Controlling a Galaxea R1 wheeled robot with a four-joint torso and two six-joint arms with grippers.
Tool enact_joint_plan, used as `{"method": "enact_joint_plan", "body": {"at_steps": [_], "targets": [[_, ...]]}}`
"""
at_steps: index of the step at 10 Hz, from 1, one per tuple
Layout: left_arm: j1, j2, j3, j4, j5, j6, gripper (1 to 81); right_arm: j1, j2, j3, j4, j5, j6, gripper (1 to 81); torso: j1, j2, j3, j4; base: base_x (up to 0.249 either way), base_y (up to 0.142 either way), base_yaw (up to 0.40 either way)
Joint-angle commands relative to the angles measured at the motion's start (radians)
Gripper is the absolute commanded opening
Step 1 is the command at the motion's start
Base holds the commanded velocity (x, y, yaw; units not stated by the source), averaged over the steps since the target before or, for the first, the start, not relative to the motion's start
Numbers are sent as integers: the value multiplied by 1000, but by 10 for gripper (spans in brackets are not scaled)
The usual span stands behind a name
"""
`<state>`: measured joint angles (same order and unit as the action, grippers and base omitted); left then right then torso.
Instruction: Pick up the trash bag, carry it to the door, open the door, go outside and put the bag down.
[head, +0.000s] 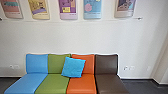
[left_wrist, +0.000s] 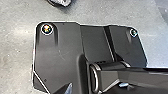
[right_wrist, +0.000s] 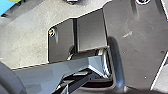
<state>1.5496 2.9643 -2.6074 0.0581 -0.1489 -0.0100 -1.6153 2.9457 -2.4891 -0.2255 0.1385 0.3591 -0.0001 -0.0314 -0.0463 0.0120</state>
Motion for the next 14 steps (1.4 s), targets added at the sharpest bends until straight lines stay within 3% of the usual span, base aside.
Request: {"method": "enact_joint_plan", "body": {"at_steps": [1, 5, 8, 13, 14], "targets": [[-47, -2, 4, -4, 48, -5, 811, 37, -1, 7, -6, -45, -8, 811, 0, 0, 0, 0, 78, 0, 0], [-42, -8, 4, -6, 48, -5, 811, 36, -11, 18, -5, -46, -9, 811, 1, 0, 0, 0, 16, 0, 0], [-38, -31, 25, -6, 46, -5, 811, 31, -93, 163, -5, -56, -8, 811, 1, 0, 0, 0, 0, 0, 0], [-38, -206, 256, -18, 45, -7, 811, 25, -193, 328, -3, -62, 3, 811, 1, 0, 0, 0, 0, 0, 0], [-39, -230, 273, -21, 43, -5, 811, 24, -232, 395, -3, -63, 3, 811, 65, -100, 0, 0, 0, 0, 0]]}}
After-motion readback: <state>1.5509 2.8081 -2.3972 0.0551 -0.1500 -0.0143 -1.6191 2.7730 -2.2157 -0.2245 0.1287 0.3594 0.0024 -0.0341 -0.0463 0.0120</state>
